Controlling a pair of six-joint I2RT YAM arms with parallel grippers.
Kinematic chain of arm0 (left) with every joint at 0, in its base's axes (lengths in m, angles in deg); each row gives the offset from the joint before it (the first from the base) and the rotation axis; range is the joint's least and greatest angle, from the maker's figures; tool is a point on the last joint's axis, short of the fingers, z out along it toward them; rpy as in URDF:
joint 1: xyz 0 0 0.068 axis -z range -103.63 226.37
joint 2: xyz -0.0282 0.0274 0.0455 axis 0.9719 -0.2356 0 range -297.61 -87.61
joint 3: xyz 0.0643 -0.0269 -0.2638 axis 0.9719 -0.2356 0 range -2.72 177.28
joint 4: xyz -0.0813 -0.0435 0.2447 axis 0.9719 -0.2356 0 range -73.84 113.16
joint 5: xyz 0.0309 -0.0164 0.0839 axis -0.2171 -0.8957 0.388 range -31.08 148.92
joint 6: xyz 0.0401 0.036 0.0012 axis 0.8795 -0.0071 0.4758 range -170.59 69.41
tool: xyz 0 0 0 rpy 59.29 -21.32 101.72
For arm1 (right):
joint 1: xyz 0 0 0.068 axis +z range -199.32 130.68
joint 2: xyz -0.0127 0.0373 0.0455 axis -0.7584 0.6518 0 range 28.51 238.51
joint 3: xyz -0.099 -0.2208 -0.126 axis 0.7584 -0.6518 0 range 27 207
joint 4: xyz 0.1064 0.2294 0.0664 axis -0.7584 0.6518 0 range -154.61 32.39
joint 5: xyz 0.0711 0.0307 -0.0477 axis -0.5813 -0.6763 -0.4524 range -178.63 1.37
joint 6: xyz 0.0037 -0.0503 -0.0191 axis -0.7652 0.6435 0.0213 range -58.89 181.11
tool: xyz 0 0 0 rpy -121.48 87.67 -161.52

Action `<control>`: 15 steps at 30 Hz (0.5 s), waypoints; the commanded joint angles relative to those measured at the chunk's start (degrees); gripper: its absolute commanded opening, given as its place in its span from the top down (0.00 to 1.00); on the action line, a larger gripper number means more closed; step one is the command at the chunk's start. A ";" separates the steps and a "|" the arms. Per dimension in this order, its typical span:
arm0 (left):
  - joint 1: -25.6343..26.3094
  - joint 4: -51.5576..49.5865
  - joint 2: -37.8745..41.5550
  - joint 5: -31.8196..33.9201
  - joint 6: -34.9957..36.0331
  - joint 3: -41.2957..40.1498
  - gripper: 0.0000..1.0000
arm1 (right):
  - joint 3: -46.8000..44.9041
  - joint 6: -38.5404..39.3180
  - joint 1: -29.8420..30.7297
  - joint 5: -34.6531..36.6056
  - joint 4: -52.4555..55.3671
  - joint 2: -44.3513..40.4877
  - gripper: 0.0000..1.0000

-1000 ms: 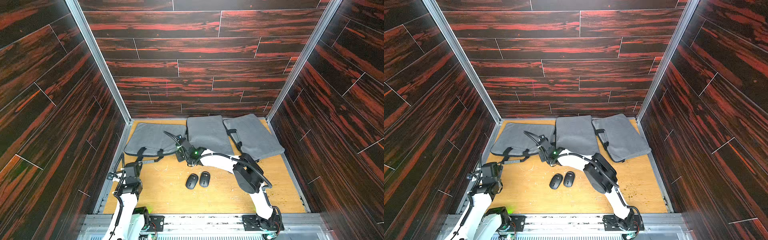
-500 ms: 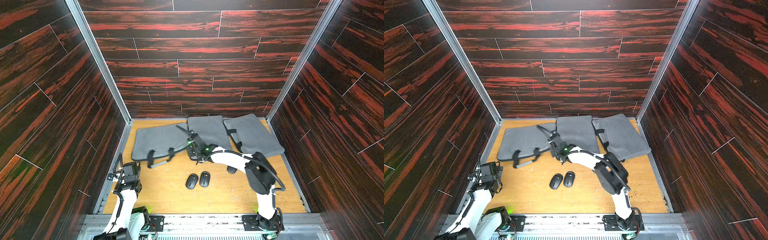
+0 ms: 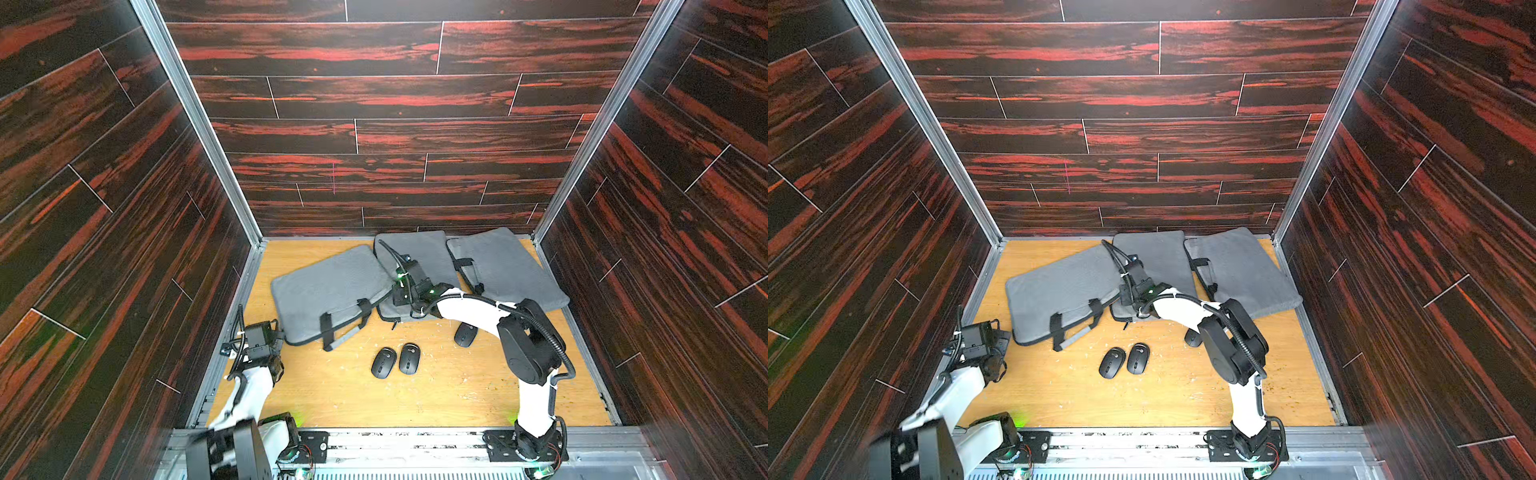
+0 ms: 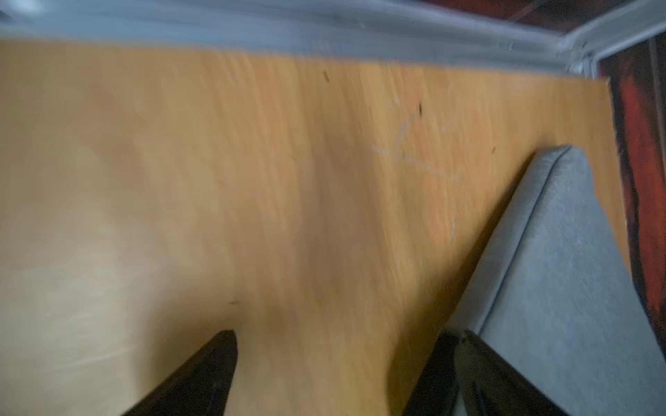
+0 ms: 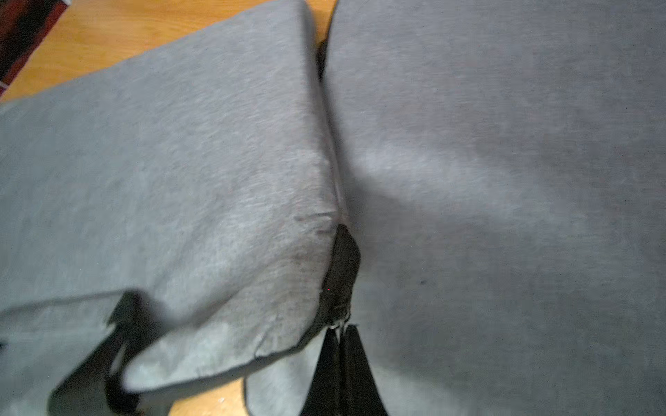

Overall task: Put the mouse into the laptop bag
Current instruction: Unzip the zipper on the zippered laptop bag.

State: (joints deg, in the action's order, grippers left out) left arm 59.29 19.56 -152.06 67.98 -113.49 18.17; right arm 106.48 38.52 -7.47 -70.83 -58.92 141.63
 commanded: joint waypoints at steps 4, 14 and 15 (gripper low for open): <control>-0.32 5.15 -10.75 -10.45 2.28 4.67 0.08 | 5.05 -1.14 -0.54 0.27 -1.15 3.98 1.00; -0.32 13.15 -19.36 -15.22 1.88 5.22 0.51 | 6.61 -1.40 -0.34 -4.87 -1.90 6.15 1.00; -0.32 13.22 -19.12 -14.93 1.69 5.07 0.61 | 6.25 -1.33 -0.11 -5.04 -1.99 6.15 1.00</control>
State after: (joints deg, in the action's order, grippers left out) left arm 59.07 34.56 -170.07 55.19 -111.23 25.12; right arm 111.53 37.75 -8.02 -73.56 -58.20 145.63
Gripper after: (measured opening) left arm 0.436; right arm 0.056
